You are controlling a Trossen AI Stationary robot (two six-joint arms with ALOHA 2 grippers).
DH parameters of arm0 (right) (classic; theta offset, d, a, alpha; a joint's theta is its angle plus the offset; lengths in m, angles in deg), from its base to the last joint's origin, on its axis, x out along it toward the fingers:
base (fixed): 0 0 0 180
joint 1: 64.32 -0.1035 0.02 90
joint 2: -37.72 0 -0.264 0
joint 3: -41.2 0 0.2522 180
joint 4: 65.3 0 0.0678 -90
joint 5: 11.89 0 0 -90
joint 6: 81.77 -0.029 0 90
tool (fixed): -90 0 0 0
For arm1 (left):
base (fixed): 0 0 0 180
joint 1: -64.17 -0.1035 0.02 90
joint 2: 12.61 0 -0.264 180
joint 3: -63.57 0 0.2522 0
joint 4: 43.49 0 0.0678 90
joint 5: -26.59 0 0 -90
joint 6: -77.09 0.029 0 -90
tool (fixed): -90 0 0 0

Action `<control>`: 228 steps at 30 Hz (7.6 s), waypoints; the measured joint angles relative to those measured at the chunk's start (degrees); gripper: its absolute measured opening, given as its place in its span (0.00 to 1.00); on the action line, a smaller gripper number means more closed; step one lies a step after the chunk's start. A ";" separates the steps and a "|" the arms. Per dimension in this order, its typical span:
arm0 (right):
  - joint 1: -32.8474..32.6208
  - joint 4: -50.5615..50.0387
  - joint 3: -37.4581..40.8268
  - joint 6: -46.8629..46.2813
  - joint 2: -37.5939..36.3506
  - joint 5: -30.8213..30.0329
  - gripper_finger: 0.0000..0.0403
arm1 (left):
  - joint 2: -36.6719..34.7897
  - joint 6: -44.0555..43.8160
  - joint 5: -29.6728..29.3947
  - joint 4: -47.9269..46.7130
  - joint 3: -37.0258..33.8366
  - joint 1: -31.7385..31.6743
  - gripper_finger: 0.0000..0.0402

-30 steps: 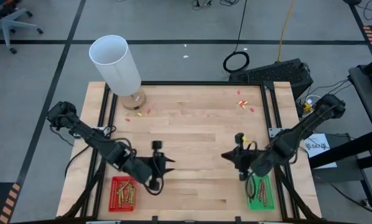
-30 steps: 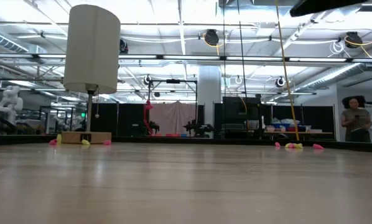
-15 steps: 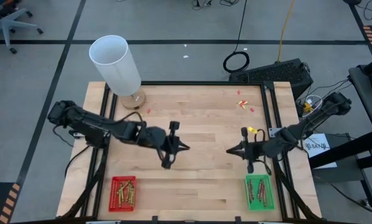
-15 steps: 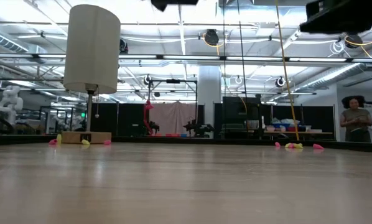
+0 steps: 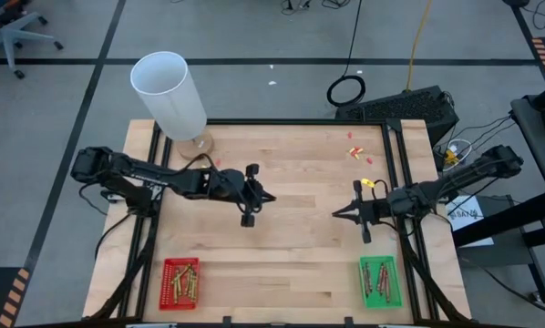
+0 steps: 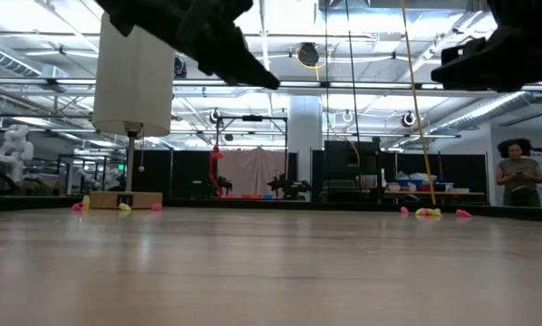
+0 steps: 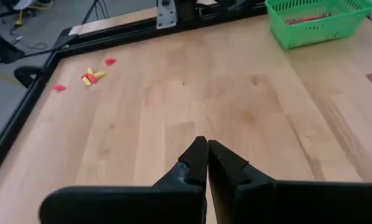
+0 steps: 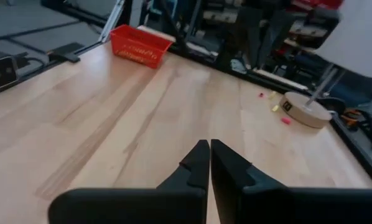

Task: Sort crayons
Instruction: Return to Home Position

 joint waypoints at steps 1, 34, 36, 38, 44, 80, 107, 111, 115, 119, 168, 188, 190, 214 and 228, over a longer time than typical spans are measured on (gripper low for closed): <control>0.72 0.99 0.80 0.02 -0.34 0.43 0.00 | 0.00 -0.04 0.72 0.91 -0.75 -0.53 0.03; 16.27 11.56 13.00 -3.73 -4.03 13.39 0.00 | -16.73 -8.04 7.76 23.11 -31.33 -7.76 0.03; 16.64 11.19 13.01 -4.04 -3.98 13.36 0.00 | -17.97 -9.82 4.64 23.86 -33.71 -6.83 0.03; 16.87 11.15 13.05 -4.15 -4.03 13.40 0.00 | -18.78 -11.67 0.80 24.70 -35.74 -5.52 0.03; 16.88 10.65 13.11 -4.73 -4.03 13.56 0.00 | -23.07 -14.62 -6.57 29.99 -41.49 -1.45 0.03; 18.32 -8.78 13.20 -9.07 -31.18 10.06 0.00 | -51.03 -13.56 -10.83 21.20 -50.70 1.42 0.03; 18.32 -14.30 13.20 -6.42 -38.74 14.58 0.00 | -74.63 -13.69 -9.11 -2.59 -50.76 1.42 0.03; 18.30 -14.34 13.20 -6.08 -38.48 14.78 0.00 | -78.20 -12.66 -6.43 -2.99 -50.76 1.46 0.03; 18.31 -14.34 13.20 -6.70 -38.18 14.69 0.00 | -79.91 -11.15 -6.08 -3.15 -50.76 1.47 0.03; 18.30 -14.31 13.20 -6.68 -38.19 14.69 0.00 | -80.43 -9.26 -5.61 -3.30 -50.79 1.47 0.03; 18.32 -13.64 13.20 -6.51 -38.71 14.64 0.00 | -81.87 -5.85 -5.86 -3.46 -50.81 -0.41 0.03; 18.32 -13.46 13.20 -6.51 -38.71 14.58 0.00 | -81.40 -8.63 -2.99 -3.98 -50.81 -1.81 0.03; 18.32 -13.44 13.20 -6.53 -38.71 14.58 0.00 | -81.40 -8.63 -2.99 -3.83 -50.81 -1.81 0.03; 18.34 -13.35 13.18 -6.51 -38.71 14.58 0.00 | -81.42 -8.78 -3.14 -3.32 -50.82 -1.81 0.03; 18.32 -13.35 13.18 -6.51 -38.71 14.58 0.00 | -81.42 -8.62 -3.36 -3.19 -50.83 -1.81 0.03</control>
